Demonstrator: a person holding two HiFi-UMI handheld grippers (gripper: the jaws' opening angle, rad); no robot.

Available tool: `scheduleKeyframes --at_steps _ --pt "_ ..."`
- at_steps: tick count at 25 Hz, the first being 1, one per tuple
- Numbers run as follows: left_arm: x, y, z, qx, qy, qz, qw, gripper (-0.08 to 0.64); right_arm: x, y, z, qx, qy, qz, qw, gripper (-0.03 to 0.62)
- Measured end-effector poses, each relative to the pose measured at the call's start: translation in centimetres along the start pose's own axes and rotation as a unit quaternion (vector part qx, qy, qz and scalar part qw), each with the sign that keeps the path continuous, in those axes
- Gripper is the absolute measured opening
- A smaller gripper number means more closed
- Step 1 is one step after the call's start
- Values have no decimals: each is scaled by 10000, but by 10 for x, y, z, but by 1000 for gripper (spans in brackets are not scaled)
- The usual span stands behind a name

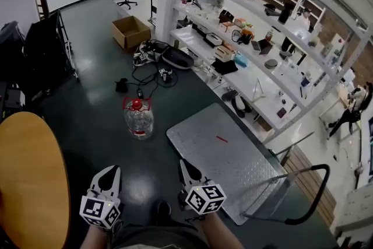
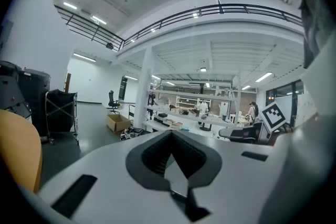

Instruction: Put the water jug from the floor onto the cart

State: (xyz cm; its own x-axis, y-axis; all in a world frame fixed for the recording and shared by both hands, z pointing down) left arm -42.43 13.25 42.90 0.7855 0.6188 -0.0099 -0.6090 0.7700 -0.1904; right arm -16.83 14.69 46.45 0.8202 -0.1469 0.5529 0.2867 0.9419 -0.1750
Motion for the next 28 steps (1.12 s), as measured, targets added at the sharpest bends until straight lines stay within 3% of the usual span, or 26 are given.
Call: scheduleKeyframes --at_steps 12,20,28 --pt "-17 -49 -3 -125 114 -332 9993 5 34 -52 -26 -215 -5 -138 9997 -9" --pt "-52 -106 -3 -78 234 -81 9997 5 43 -93 -30 -247 -64 118 9996 -11" --pt "-123 -186 -13 -65 221 152 9996 5 48 -191 -53 -224 21 296 9993 -11"
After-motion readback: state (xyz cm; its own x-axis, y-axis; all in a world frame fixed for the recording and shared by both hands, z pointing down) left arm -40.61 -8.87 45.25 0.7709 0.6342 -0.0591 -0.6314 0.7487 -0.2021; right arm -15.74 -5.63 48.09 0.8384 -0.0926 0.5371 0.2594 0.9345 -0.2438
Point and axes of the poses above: the fingertips, and each gripper's own axes: y backward along the fingers, x to its right, z out of its underside, the point moved 5 cm from there along y, backward along the fingers, and after that the axes turned 9 degrees about -y, right-handed, at the moved point
